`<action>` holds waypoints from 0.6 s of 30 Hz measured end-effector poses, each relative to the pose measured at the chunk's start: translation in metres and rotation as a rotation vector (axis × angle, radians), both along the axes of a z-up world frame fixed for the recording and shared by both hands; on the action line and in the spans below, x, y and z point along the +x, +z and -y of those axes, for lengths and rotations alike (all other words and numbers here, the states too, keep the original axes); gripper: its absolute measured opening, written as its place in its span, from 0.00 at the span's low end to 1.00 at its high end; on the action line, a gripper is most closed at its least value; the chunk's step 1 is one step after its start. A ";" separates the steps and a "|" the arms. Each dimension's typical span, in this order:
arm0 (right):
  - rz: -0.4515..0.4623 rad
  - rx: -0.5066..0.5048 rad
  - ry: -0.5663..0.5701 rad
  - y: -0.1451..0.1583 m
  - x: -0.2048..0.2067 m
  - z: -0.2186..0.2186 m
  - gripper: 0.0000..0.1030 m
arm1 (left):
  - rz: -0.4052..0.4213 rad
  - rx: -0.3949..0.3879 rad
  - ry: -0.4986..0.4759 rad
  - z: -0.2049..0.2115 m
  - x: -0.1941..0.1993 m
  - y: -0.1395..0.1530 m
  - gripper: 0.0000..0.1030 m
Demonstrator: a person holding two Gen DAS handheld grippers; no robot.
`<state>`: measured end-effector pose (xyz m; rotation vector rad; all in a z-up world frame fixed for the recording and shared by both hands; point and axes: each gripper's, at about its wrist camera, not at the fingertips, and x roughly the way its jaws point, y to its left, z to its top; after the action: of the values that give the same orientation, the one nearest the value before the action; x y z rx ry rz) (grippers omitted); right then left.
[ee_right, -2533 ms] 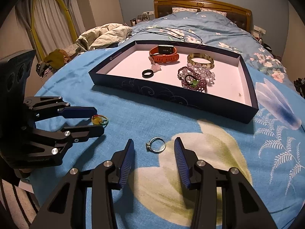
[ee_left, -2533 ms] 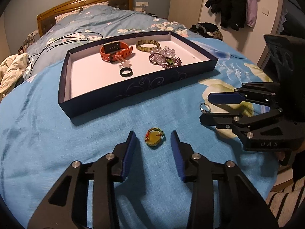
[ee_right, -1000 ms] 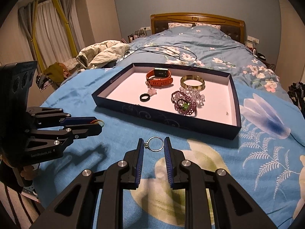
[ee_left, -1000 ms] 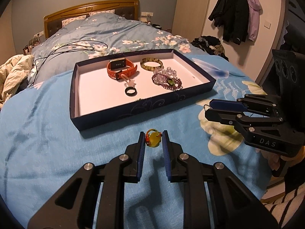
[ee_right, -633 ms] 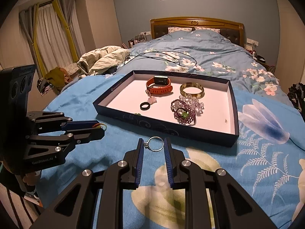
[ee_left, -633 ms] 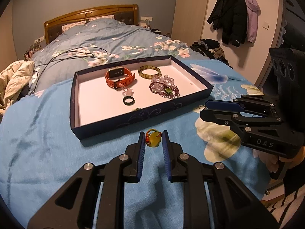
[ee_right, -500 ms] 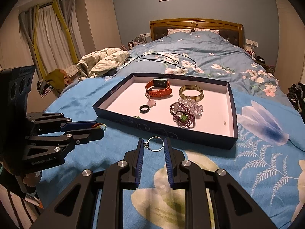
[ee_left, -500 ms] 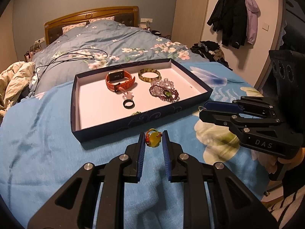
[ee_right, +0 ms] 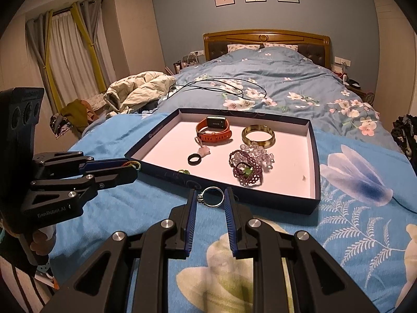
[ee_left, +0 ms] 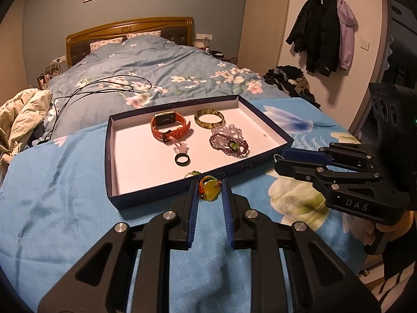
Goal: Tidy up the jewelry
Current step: 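Carry the silver ring and multicolor ring to the box with both tools, then drop the multicolor ring into the box with the left tool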
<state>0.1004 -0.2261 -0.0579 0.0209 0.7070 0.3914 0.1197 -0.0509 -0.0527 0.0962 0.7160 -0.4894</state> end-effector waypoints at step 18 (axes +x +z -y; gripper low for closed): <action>0.031 0.014 -0.012 0.008 0.008 0.001 0.19 | 0.018 -0.042 0.024 -0.002 0.011 0.012 0.18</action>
<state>0.1082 -0.2275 -0.0494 0.0325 0.6733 0.3848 0.1309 -0.0487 -0.0408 0.0531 0.6883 -0.4800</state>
